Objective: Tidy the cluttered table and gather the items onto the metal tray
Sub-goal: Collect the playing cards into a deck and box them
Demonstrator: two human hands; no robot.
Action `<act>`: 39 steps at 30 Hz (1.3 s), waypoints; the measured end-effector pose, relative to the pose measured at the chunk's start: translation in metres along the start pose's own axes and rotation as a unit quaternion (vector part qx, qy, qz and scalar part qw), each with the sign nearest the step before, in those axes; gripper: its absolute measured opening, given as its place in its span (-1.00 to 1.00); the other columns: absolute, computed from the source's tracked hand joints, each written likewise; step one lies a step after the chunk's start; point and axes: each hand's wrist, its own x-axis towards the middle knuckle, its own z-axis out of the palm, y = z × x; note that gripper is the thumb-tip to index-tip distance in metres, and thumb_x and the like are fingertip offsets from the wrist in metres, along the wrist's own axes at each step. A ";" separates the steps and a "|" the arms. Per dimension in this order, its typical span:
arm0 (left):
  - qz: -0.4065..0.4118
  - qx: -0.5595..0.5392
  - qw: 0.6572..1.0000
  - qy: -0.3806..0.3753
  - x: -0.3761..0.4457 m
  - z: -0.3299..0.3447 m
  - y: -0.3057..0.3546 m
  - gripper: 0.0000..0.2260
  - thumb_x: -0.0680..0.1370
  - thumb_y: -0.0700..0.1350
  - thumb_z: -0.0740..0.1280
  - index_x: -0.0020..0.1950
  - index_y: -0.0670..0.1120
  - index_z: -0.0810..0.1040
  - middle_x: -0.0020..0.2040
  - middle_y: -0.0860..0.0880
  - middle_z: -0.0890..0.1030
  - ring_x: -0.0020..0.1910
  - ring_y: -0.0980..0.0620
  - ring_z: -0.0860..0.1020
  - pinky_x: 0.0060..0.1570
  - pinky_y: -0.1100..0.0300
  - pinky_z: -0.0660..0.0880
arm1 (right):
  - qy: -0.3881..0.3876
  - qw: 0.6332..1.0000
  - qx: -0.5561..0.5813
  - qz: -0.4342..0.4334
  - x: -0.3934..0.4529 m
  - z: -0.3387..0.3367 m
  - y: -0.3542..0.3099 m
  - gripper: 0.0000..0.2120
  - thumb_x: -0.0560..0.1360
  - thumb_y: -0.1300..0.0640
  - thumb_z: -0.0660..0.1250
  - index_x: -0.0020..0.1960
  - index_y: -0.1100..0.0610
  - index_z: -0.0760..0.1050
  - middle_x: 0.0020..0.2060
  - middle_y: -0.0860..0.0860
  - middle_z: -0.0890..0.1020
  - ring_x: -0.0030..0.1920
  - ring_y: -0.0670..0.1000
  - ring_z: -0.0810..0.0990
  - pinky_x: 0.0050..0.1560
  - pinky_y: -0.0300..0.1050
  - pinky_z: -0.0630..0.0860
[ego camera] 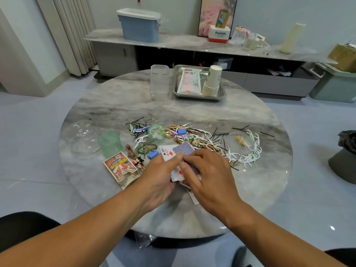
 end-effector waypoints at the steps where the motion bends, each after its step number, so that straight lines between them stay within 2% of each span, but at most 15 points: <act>1: 0.011 0.019 1.000 0.014 0.001 -0.001 -0.001 -0.89 0.65 -0.27 0.27 0.10 -0.21 0.58 -0.08 -0.20 0.68 -0.22 -0.06 0.67 -0.18 0.06 0.64 | 0.004 1.000 0.029 0.011 0.001 -0.001 0.001 -0.73 0.62 -0.12 0.26 0.16 -0.06 0.67 0.04 -0.13 0.57 0.12 -0.07 0.52 0.20 -0.05 0.39; 3: 0.024 0.054 0.998 0.030 0.002 -0.002 -0.004 -0.85 0.63 -0.32 0.28 0.14 -0.18 0.60 -0.04 -0.16 0.72 -0.14 -0.09 0.69 -0.07 -0.03 0.64 | 0.020 0.992 0.097 0.072 0.006 -0.002 0.004 -0.87 0.56 0.02 0.42 0.10 -0.05 0.67 0.03 -0.13 0.55 0.11 -0.10 0.52 0.18 -0.06 0.46; 5: 0.038 0.089 0.995 0.037 0.002 -0.003 -0.005 -0.80 0.61 -0.33 0.32 0.20 -0.17 0.60 0.05 -0.16 0.72 0.01 -0.17 0.69 0.08 -0.13 0.62 | 0.030 0.971 0.177 0.159 0.009 -0.006 0.005 -0.78 0.46 0.02 0.54 0.06 -0.09 0.59 -0.02 -0.21 0.54 0.02 -0.21 0.53 0.06 -0.23 0.51; 8: 0.057 0.108 0.992 0.036 0.002 -0.004 -0.005 -0.78 0.57 -0.35 0.37 0.19 -0.16 0.61 0.05 -0.15 0.73 0.01 -0.17 0.71 -0.03 -0.06 0.67 | 0.009 0.889 0.361 0.282 0.016 -0.013 0.005 -0.67 0.38 0.09 0.63 0.03 -0.02 0.55 -0.16 -0.11 0.67 -0.17 -0.16 0.69 -0.18 -0.20 0.65; 11: 0.063 0.092 0.994 0.016 0.003 -0.004 -0.005 -0.75 0.55 -0.38 0.37 0.20 -0.17 0.61 0.07 -0.16 0.72 0.01 -0.16 0.71 -0.09 -0.02 0.68 | -0.019 0.841 0.429 0.328 0.019 -0.015 0.009 -0.84 0.45 0.13 0.57 -0.04 0.15 0.64 -0.18 0.07 0.75 -0.18 0.05 0.76 -0.13 0.02 0.71; 14: 0.055 0.084 0.995 -0.001 0.003 -0.004 -0.006 -0.73 0.56 -0.39 0.35 0.20 -0.15 0.60 0.07 -0.15 0.72 0.01 -0.14 0.71 -0.12 0.02 0.68 | -0.043 0.829 0.453 0.325 0.018 -0.015 0.013 -0.88 0.58 0.09 0.43 -0.04 0.12 0.70 -0.17 0.03 0.76 -0.17 0.02 0.76 -0.22 -0.15 0.65; 17: 0.060 0.085 0.994 0.043 0.005 -0.004 -0.006 -0.71 0.55 -0.40 0.36 0.22 -0.15 0.59 0.10 -0.16 0.71 0.05 -0.18 0.69 -0.04 -0.04 0.66 | -0.001 0.852 0.400 0.338 0.017 -0.014 0.016 -0.71 0.62 -0.01 0.36 -0.07 0.19 0.69 -0.23 0.09 0.73 -0.27 -0.04 0.68 -0.30 -0.19 0.55; 19: 0.062 0.083 0.992 0.073 0.007 -0.006 -0.004 -0.71 0.56 -0.40 0.35 0.22 -0.13 0.58 0.09 -0.13 0.70 0.01 -0.14 0.68 -0.06 -0.01 0.63 | 0.067 0.906 0.296 0.295 0.018 -0.016 0.019 -0.63 0.64 -0.05 0.30 -0.18 0.21 0.59 -0.32 0.16 0.61 -0.33 -0.11 0.50 -0.26 -0.12 0.40; 22: 0.049 0.076 0.994 0.066 0.007 -0.004 -0.003 -0.76 0.60 -0.37 0.33 0.16 -0.09 0.60 0.03 -0.10 0.73 -0.07 -0.09 0.70 -0.10 0.00 0.65 | 0.051 0.979 0.106 0.166 0.015 -0.020 0.013 -0.63 0.68 -0.11 0.13 -0.28 -0.13 0.44 -0.24 -0.08 0.43 -0.21 -0.14 0.42 -0.24 -0.07 0.28; 26: 0.027 0.037 0.999 0.021 0.004 0.004 -0.007 -0.83 0.67 -0.20 0.27 0.20 -0.16 0.60 -0.03 -0.14 0.74 -0.16 -0.04 0.72 -0.23 0.09 0.67 | -0.051 0.995 0.000 0.088 0.002 -0.002 -0.003 -0.63 0.69 -0.14 0.03 0.00 -0.05 0.57 -0.10 -0.08 0.42 -0.04 -0.02 0.44 -0.08 -0.03 0.39; 29: 0.006 -0.010 0.999 0.033 0.003 0.005 -0.008 -0.72 0.69 -0.02 0.22 0.17 -0.20 0.60 -0.08 -0.16 0.74 -0.21 -0.06 0.73 -0.33 0.09 0.65 | -0.035 0.987 0.057 0.148 0.007 -0.002 -0.001 -0.77 0.63 -0.09 0.27 0.19 -0.09 0.64 0.11 -0.08 0.48 0.16 -0.02 0.47 0.19 -0.02 0.45; 31: -0.014 -0.015 0.999 0.036 0.004 0.003 -0.006 -0.65 0.69 0.08 0.19 0.13 -0.16 0.62 -0.07 -0.16 0.74 -0.19 -0.10 0.73 -0.33 0.04 0.66 | -0.029 0.956 0.172 0.238 0.014 -0.011 0.000 -0.62 0.51 -0.06 0.46 0.31 -0.10 0.53 0.19 -0.10 0.49 0.19 -0.05 0.54 0.19 -0.04 0.54; 34: -0.012 0.044 0.998 0.032 0.005 0.004 -0.007 -0.67 0.67 0.12 0.20 0.19 -0.08 0.61 -0.02 -0.14 0.74 -0.10 -0.14 0.73 -0.13 -0.05 0.67 | -0.099 0.844 0.392 0.351 0.020 -0.016 0.002 -0.56 0.48 -0.04 0.53 0.28 -0.01 0.48 0.04 -0.04 0.67 -0.05 -0.03 0.71 -0.20 -0.19 0.63; 36: 0.032 0.119 0.991 0.046 0.008 0.004 -0.010 -0.75 0.64 0.09 0.29 0.17 -0.03 0.62 -0.04 -0.08 0.75 -0.07 -0.10 0.73 -0.08 -0.03 0.65 | -0.159 0.819 0.435 0.339 0.018 -0.012 0.000 -0.65 0.55 -0.04 0.45 0.27 0.08 0.57 -0.02 0.01 0.75 -0.05 0.02 0.73 -0.17 -0.13 0.62; 39: 0.072 0.133 0.987 0.055 0.010 0.006 -0.011 -0.85 0.59 -0.04 0.40 0.12 -0.04 0.65 -0.02 -0.06 0.75 -0.03 -0.08 0.72 -0.05 0.00 0.64 | -0.159 0.795 0.486 0.326 0.015 -0.007 0.001 -0.71 0.59 0.05 0.42 0.30 0.03 0.57 0.05 0.04 0.74 0.04 0.09 0.73 -0.06 -0.03 0.67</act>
